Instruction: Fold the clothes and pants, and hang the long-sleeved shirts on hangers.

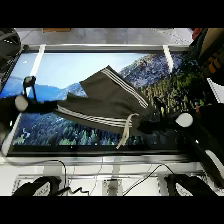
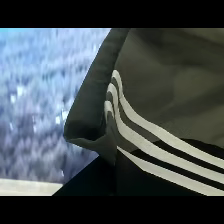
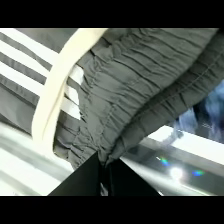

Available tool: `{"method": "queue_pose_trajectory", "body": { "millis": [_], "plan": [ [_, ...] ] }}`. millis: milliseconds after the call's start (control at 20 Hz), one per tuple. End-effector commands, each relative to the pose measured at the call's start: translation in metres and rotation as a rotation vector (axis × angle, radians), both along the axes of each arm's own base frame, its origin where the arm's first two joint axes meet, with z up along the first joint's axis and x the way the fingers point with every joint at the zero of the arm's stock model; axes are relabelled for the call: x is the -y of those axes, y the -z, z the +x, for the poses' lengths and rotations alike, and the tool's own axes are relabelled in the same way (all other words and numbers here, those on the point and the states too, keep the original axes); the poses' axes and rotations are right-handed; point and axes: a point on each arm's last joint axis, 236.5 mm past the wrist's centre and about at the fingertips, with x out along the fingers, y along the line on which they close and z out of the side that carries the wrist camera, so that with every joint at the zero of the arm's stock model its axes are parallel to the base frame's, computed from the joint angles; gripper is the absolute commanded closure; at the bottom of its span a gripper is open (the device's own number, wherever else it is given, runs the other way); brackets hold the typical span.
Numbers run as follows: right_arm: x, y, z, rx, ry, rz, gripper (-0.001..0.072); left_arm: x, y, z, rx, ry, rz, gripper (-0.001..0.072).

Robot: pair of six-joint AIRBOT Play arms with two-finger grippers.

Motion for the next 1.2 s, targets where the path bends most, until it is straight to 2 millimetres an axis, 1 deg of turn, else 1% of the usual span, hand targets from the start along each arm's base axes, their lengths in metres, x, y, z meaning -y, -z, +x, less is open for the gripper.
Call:
{"method": "queue_pose_trajectory", "body": {
  "millis": [0, 100, 200, 300, 350, 450, 500, 650, 750, 800, 900, 1000, 1100, 1150],
  "plan": [
    [0.03, -0.006, -0.049, -0.022, 0.015, -0.107, 0.0698, 0.018, -0.001, -0.064, 0.071, -0.087, -0.114, 0.0703],
    [0.054, -0.014, -0.068, -0.006, 0.099, -0.168, 0.0698, 0.044, -0.008, -0.095, 0.101, -0.05, -0.199, 0.0703],
    [0.075, -0.029, -0.08, 0.036, 0.203, -0.208, 0.0698, 0.073, -0.009, -0.125, 0.092, 0.029, -0.262, 0.0705],
    [0.092, -0.046, -0.089, 0.086, 0.336, -0.201, 0.0698, 0.092, -0.01, -0.148, 0.072, 0.078, -0.294, 0.0705],
    [0.097, -0.054, -0.091, 0.111, 0.401, -0.182, 0.0698, 0.099, -0.012, -0.154, 0.075, 0.098, -0.304, 0.0705],
    [0.105, -0.066, -0.094, 0.147, 0.511, -0.136, 0.0697, 0.109, -0.017, -0.154, 0.104, 0.146, -0.305, 0.0706],
    [0.109, -0.069, -0.094, 0.155, 0.548, -0.13, 0.0697, 0.115, -0.02, -0.149, 0.126, 0.167, -0.307, 0.0706],
    [0.124, -0.071, -0.088, 0.166, 0.644, -0.142, 0.0697, 0.135, -0.028, -0.123, 0.207, 0.232, -0.311, 0.0707],
    [0.134, -0.077, -0.077, 0.221, 0.685, -0.15, 0.0697, 0.143, -0.024, -0.108, 0.222, 0.333, -0.229, 0.0706],
    [0.134, -0.08, -0.074, 0.236, 0.691, -0.146, 0.0697, 0.139, -0.019, -0.099, 0.212, 0.363, -0.154, 0.0707],
    [0.134, -0.079, -0.074, 0.228, 0.702, -0.141, 0.0697, 0.122, -0.015, -0.074, 0.2, 0.395, 0.015, 0.0707],
    [0.138, -0.079, -0.074, 0.234, 0.707, -0.155, 0.0697, 0.109, -0.024, -0.044, 0.211, 0.417, 0.152, 0.0707],
    [0.149, -0.079, -0.072, 0.234, 0.776, -0.167, 0.0697, 0.111, -0.04, -0.012, 0.243, 0.437, 0.22, 0.0706],
    [0.156, -0.079, -0.069, 0.221, 0.846, -0.157, 0.0697, 0.119, -0.048, 0.005, 0.275, 0.462, 0.233, 0.0706]
  ]
}}
